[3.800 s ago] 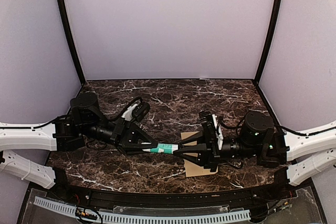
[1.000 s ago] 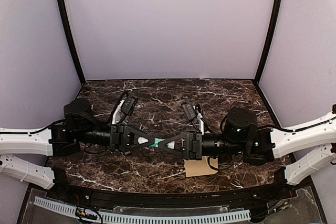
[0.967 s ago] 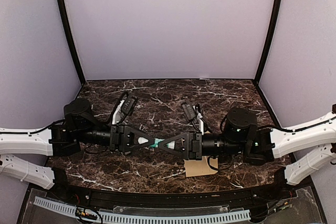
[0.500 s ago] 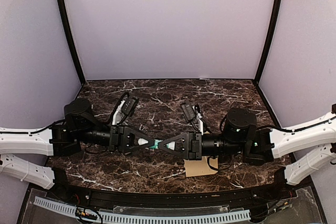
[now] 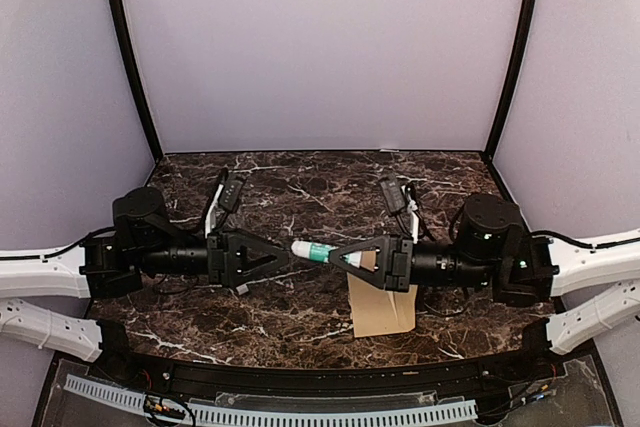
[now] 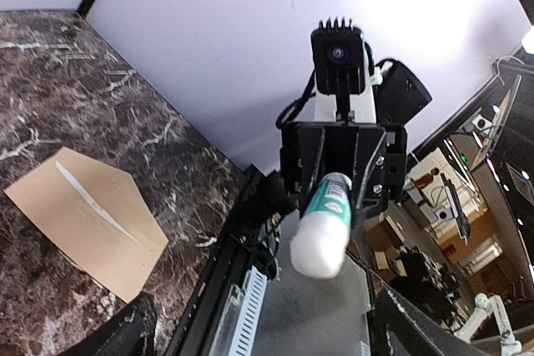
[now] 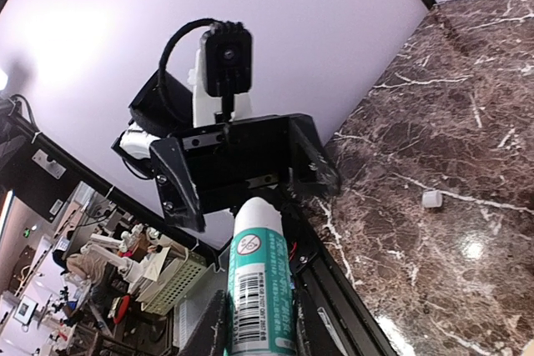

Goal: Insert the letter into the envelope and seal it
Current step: Unscrew the solid glue, then paint the envelope at the center of the board.

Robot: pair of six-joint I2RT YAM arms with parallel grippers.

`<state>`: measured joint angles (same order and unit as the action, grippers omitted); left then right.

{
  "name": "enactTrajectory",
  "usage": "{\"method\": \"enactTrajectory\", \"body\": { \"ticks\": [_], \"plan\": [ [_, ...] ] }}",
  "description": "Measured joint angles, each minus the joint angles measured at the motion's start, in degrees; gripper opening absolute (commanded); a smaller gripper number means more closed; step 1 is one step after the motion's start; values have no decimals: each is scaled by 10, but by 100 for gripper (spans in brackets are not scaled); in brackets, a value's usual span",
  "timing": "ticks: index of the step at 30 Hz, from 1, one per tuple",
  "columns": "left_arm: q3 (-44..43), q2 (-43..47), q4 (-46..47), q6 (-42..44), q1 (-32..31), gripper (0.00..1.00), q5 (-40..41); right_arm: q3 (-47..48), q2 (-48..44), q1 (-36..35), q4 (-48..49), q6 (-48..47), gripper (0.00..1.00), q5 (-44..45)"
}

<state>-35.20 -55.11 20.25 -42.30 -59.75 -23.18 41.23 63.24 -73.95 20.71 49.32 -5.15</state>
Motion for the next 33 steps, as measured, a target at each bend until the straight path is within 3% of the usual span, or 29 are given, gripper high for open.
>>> {"method": "enactTrajectory", "body": {
  "ticks": [6, 13, 21, 33],
  "plan": [
    [7, 69, -36, 10, 0, 97, 108, 0, -78, 6, -149, -39, 4, 93],
    [17, 43, -53, -10, 0, 89, 186, 1, -122, 23, -336, -56, 4, 174],
    [-11, -149, -27, -17, -29, 65, 193, 1, -118, 61, -475, -56, 3, 198],
    [-156, -436, 41, -22, -76, 36, 176, -27, -57, 96, -483, -60, 3, 180]
  ]
}}
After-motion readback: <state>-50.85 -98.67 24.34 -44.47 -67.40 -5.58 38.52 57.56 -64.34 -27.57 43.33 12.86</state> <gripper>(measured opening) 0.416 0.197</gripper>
